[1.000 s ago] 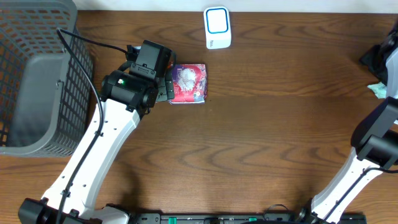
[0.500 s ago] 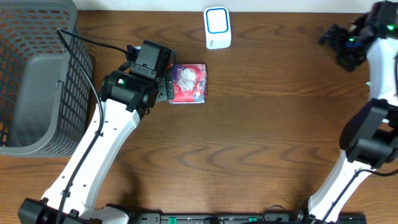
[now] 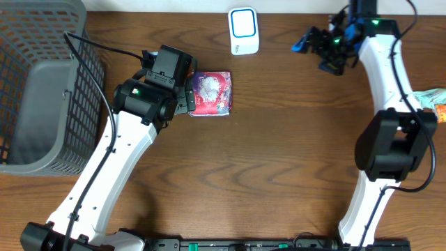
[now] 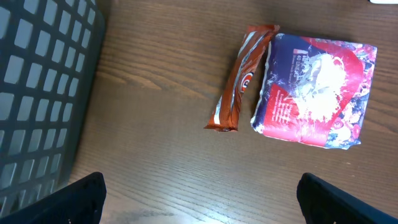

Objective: Scan the item barcode
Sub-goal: 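Reach the right gripper to the pink-purple bag and grasp it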

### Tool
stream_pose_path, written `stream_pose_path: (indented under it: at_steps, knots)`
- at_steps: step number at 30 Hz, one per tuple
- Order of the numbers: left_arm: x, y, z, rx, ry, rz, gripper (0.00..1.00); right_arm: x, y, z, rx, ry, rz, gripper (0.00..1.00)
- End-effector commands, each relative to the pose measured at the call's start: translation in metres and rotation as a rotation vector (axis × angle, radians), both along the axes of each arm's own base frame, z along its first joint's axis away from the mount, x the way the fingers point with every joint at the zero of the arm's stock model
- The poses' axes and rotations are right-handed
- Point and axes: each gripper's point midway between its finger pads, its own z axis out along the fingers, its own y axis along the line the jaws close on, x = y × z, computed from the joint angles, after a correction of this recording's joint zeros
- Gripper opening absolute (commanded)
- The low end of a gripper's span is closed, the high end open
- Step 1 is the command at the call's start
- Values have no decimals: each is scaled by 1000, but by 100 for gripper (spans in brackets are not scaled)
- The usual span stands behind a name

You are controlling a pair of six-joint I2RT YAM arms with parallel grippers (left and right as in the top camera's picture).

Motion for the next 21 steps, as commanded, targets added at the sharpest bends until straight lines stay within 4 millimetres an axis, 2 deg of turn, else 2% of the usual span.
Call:
stream_pose_path:
  at_steps: [1,12,16,21]
  knots:
    - [2,1,4,-2,-10,7,98,-8,34,10,1,-32,95,99]
    - [2,1,4,-2,-10,7,98,-34,126,-12,-74,-13,286,99]
    - [2,1,4,-3,-10,6,98,-46,158,-23,-76,2,351,88]
    - [2,1,4,-2,-10,7,98,-57,189,-37,-73,15,399,81]
